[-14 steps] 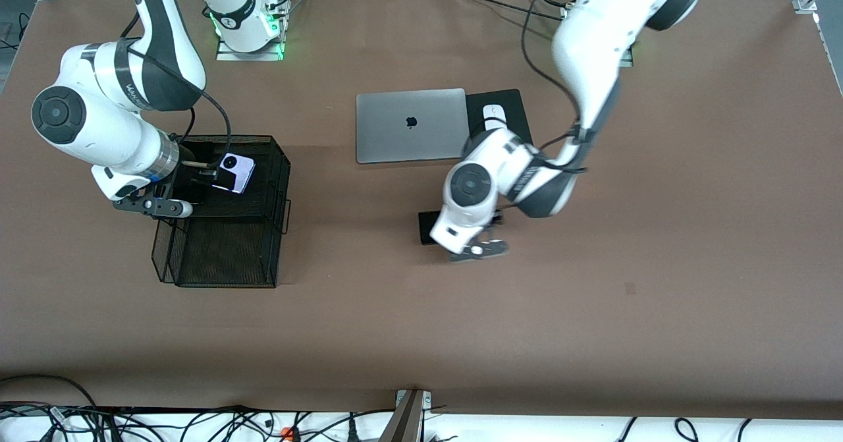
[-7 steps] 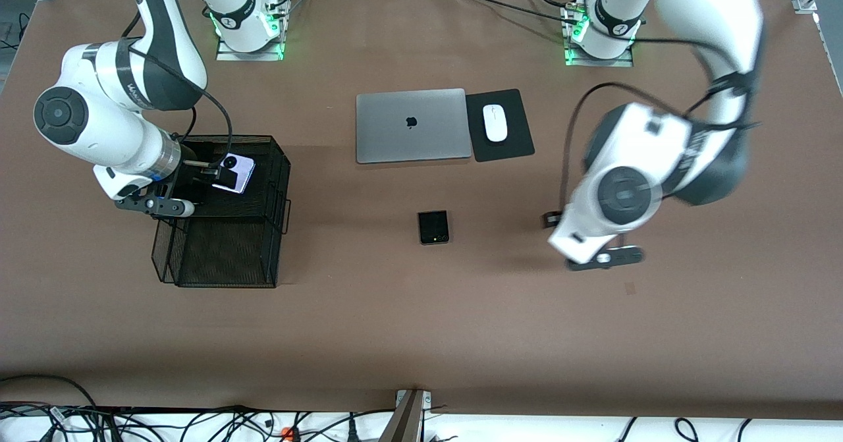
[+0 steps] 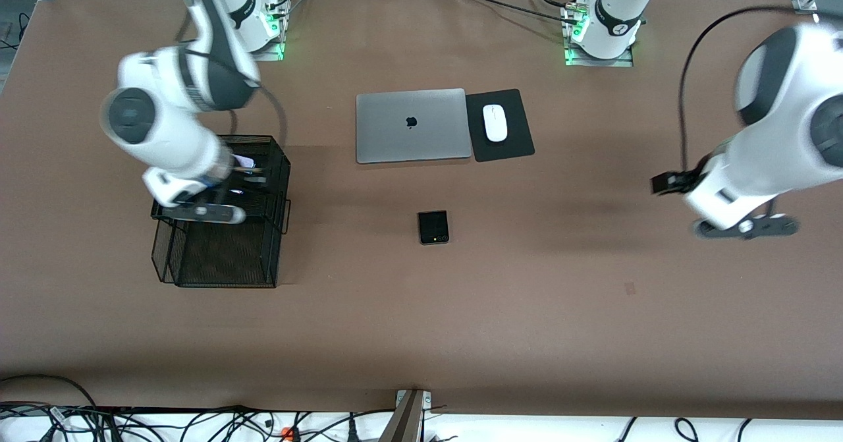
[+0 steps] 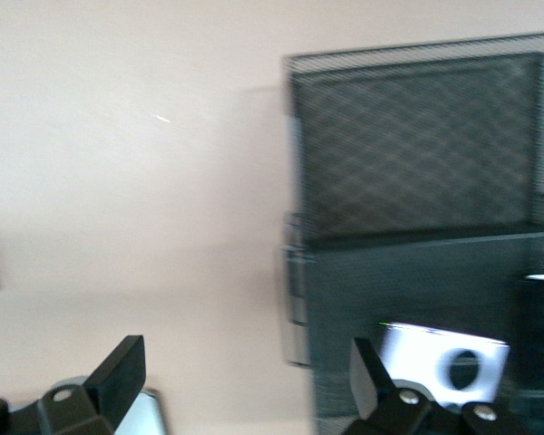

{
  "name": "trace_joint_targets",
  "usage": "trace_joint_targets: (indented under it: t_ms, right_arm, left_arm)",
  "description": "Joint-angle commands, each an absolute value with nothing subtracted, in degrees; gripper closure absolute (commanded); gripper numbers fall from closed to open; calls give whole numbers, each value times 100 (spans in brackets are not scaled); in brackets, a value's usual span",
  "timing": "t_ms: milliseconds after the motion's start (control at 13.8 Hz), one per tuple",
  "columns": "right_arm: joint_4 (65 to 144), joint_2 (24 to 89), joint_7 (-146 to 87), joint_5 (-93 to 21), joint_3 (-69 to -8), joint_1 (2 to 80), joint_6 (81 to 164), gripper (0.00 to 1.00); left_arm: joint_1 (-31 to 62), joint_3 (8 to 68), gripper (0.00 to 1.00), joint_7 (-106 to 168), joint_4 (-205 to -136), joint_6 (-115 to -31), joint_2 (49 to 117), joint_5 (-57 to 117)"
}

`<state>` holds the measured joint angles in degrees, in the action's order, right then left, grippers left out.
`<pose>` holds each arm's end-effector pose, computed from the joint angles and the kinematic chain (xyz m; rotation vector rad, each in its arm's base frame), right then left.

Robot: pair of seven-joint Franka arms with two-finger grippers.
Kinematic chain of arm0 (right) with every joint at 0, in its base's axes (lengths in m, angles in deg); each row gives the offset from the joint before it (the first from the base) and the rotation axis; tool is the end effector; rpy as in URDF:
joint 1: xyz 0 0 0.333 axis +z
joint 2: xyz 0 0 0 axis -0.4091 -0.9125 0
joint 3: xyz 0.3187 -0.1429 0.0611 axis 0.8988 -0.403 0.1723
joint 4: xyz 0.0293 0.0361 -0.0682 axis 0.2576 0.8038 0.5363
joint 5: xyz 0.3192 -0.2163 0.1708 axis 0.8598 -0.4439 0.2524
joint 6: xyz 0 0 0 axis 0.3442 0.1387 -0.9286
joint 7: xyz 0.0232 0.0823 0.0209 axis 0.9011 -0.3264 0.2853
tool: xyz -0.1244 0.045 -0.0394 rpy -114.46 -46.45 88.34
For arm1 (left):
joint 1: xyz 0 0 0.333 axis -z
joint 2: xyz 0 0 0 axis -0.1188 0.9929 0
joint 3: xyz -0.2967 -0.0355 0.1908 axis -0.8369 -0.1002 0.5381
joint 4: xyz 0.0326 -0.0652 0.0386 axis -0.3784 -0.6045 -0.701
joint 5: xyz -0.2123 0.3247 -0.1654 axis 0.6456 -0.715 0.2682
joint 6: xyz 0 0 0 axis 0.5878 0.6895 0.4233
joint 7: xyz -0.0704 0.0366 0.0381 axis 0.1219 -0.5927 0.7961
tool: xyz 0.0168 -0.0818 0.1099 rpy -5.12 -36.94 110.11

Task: Place phones with both arms
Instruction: 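Move the right gripper to the black flip while the left gripper withdraws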

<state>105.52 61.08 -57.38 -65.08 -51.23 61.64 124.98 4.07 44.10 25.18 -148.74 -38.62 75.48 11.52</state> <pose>0.6326 0.2496 0.3836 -3.1246 0.1627 0.0146 0.6598 -0.0655 0.5357 -2.9937 -0.0870 0.2938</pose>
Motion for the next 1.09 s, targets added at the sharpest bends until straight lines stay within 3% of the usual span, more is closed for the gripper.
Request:
trace_joint_targets:
  t_ms: [0,217,362,724,1014]
  right_arm:
    - [9276,5049,-6693,-6424,-5179,6746,12472,0]
    - [7844,3837,-7546,-6424,-5153,7257,12472,0]
    - [7297,3395,-7742,-6424,-4900,7223,12638,0]
    - [7207,2841,-7918,-6433,-4433,7223,13841,0]
    - [7031,2445,-7568,-6485,-4354,7275,14298,0]
  left_arm:
    - [226,4317,0,2557,-15605,-3949,6809,1446]
    - [129,4317,0,2505,-15545,-3984,6764,1552]
    - [129,4335,0,2584,-15518,-3984,6782,1526]
    - [-38,4449,0,2820,-15343,-4036,6790,1360]
    - [-135,4475,0,3050,-15290,-4011,6773,1315]
